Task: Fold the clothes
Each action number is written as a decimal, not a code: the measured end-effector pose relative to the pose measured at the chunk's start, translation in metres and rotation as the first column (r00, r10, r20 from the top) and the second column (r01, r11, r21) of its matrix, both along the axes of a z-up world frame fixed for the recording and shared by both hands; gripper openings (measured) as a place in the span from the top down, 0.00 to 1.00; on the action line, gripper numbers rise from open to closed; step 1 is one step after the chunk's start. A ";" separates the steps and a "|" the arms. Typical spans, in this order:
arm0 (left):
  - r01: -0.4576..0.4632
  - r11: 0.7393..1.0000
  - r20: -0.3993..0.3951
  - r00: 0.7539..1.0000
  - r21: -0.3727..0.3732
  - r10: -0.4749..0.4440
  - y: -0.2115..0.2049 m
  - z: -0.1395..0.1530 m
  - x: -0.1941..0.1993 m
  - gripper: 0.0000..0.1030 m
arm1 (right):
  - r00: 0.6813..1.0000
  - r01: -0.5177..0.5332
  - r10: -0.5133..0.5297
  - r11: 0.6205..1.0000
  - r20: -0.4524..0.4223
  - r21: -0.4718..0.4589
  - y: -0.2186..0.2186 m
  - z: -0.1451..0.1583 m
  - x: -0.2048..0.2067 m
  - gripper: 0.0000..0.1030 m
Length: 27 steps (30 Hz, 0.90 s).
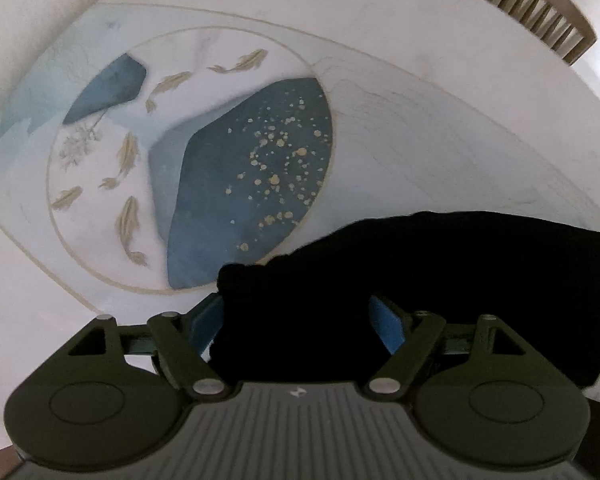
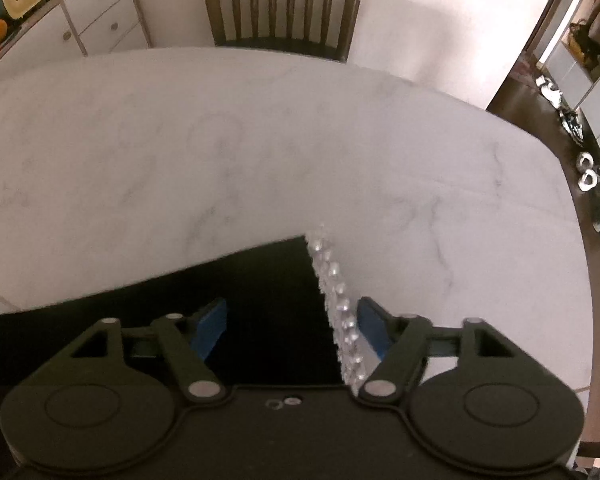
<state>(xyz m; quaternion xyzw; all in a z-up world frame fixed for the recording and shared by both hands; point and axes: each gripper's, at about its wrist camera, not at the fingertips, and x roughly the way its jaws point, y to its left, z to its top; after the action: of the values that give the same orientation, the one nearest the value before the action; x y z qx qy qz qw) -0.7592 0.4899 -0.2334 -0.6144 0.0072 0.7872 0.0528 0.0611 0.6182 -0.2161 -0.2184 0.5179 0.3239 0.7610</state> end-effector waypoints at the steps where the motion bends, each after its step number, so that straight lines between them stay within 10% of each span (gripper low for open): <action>1: -0.004 1.000 0.000 1.000 -0.010 0.004 0.001 -0.002 -0.002 0.23 | 1.000 0.000 0.000 1.000 -0.007 0.008 -0.001 0.000 0.000 0.00; 9: -0.026 0.991 -0.111 0.994 -0.134 0.011 0.020 -0.007 -0.005 0.31 | 0.998 -0.056 0.056 0.998 0.028 0.005 -0.001 0.002 -0.009 0.00; 17: 0.023 0.998 -0.143 0.989 -0.064 -0.032 0.031 0.014 -0.008 0.32 | 0.992 -0.001 0.008 0.998 0.123 -0.062 -0.004 0.003 -0.007 0.00; 23: 0.050 0.998 -0.165 0.985 -0.024 -0.053 0.031 0.033 0.003 0.26 | 0.969 -0.207 0.211 0.977 0.130 -0.050 0.018 0.041 -0.044 0.00; 27: 0.018 1.000 -0.168 0.986 0.002 -0.017 0.004 0.052 0.051 0.25 | 0.896 -0.437 0.428 0.898 0.121 0.055 0.045 0.069 -0.094 0.00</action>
<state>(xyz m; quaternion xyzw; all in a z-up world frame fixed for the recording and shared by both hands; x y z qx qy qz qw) -0.7077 0.4935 -0.1819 -0.5458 0.0157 0.8356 0.0601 -0.0324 0.6631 -0.1474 -0.3138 0.4020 0.4936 0.7044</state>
